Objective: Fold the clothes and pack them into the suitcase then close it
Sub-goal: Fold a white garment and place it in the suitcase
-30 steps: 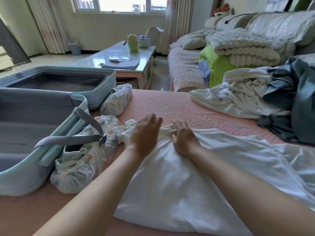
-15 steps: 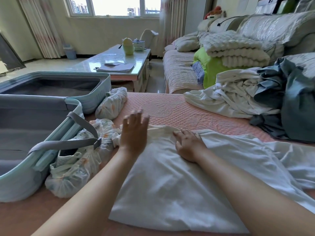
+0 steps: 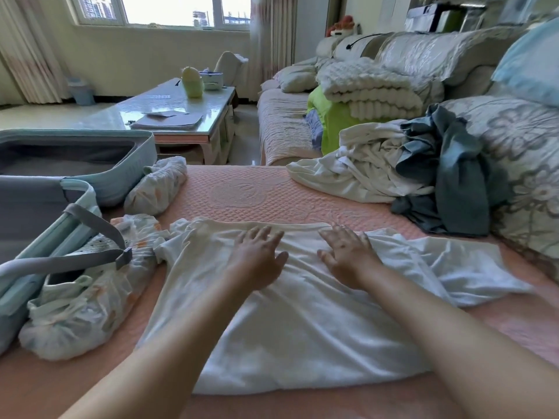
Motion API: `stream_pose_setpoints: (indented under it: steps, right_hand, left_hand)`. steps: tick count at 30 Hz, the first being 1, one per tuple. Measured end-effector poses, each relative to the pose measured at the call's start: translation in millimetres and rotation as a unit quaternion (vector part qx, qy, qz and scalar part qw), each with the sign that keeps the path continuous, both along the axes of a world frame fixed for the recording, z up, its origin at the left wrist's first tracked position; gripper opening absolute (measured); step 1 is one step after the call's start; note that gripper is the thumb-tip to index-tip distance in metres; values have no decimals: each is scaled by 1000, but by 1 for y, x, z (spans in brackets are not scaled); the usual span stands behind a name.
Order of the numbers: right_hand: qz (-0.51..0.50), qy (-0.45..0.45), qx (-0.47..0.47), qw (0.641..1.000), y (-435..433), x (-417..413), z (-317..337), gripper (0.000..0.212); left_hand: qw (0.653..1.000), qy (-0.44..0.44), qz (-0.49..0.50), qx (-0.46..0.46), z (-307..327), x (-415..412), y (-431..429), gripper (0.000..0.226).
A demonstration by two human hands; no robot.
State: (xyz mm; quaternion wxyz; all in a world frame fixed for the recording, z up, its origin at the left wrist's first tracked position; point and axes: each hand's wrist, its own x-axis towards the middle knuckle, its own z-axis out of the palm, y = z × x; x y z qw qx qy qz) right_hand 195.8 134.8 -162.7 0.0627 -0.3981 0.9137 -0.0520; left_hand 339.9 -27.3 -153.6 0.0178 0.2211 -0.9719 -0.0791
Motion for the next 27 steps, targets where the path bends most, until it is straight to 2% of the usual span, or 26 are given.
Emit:
stream_pose_setpoints:
  steps: [4, 6, 9, 11, 12, 14, 16, 18, 22, 24, 27]
  right_hand:
    - [-40, 51, 7, 998, 58, -32, 2, 58]
    - [-56, 43, 40, 997, 87, -46, 2, 58]
    - [-65, -16, 93, 993, 122, -65, -2, 59]
    - [-67, -67, 49, 994, 141, -78, -3, 58]
    - [-70, -77, 12, 995, 150, -84, -1, 57]
    - [-95, -46, -48, 993, 167, -98, 4, 55]
    - [-136, 1, -69, 988, 185, -111, 11, 53]
    - [-172, 9, -74, 982, 201, -123, 7, 53]
    - [-199, -17, -9, 980, 218, -132, -7, 70]
    - [-221, 9, 32, 975, 218, -130, -7, 72]
    - [-247, 46, 40, 967, 215, -127, 3, 44]
  left_hand:
    - [992, 40, -112, 41, 7, -36, 83, 59]
    - [986, 36, -155, 50, 7, -55, 119, 60]
    - [981, -44, -170, 76, -2, -78, 156, 69]
    - [979, -115, -161, 42, -10, -88, 173, 76]
    - [980, -120, -156, 23, -13, -93, 181, 76]
    - [984, -62, -166, 7, -14, -99, 196, 72]
    - [978, 23, -208, -1, -10, -102, 216, 64]
    - [964, 45, -262, 0, -5, -105, 240, 67]
    - [960, -62, -271, -20, -4, -102, 283, 92]
    - [968, -53, -245, 21, -8, -101, 287, 79]
    - [967, 1, -221, 129, -9, -103, 277, 34]
